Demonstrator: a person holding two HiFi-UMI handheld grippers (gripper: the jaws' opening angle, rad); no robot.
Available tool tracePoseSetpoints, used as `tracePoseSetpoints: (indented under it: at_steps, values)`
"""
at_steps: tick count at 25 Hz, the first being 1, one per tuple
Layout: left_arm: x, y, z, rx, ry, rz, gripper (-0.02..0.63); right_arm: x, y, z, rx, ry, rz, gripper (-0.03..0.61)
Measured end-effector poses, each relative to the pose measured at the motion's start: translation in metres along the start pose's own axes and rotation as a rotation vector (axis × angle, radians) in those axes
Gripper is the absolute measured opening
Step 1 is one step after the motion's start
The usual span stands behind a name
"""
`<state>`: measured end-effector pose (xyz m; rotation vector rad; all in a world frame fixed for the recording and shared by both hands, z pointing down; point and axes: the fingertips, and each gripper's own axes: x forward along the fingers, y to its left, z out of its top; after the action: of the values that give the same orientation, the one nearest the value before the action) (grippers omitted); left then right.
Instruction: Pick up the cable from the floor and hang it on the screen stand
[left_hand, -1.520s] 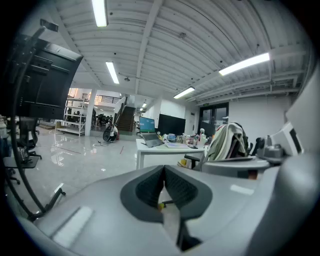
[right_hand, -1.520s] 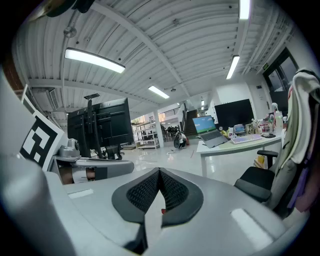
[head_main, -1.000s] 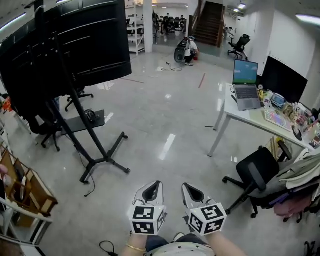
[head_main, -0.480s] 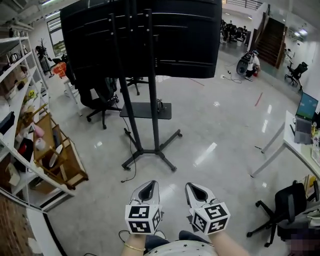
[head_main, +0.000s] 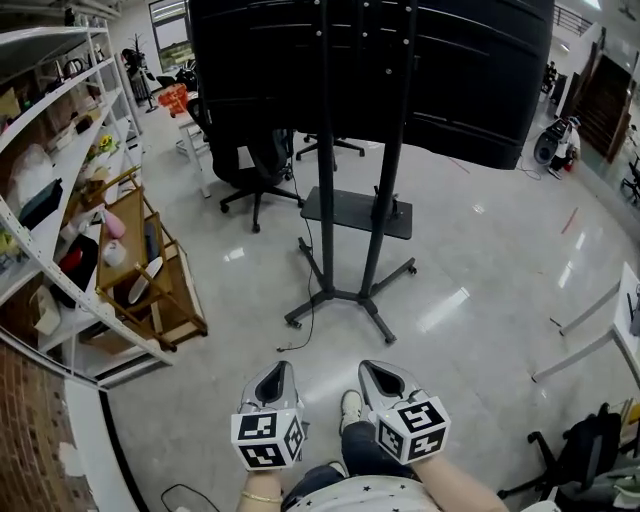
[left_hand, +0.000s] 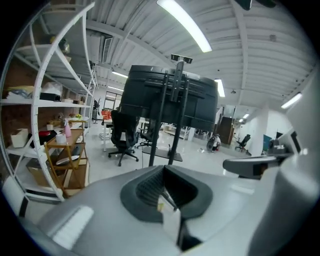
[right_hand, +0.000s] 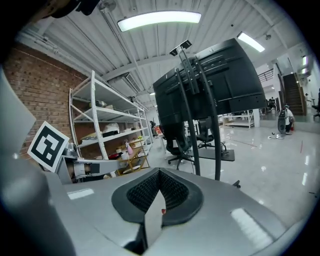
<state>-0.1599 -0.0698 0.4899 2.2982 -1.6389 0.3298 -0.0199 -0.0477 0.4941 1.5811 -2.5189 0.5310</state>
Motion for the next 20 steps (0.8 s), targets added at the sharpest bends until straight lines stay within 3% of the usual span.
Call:
tracePoseSetpoints:
  at_steps: [14,20]
  values:
    - [0.212,0.116,0.077,-0.068,0.010,0.147,0.006,0.265,-0.082,0.077,-0.102,0.128,0.121,-0.002]
    - [0.290,0.154,0.082,-0.080,0.042,0.178,0.008,0.362,-0.111,0.078,-0.100,0.192,0.145,-0.002]
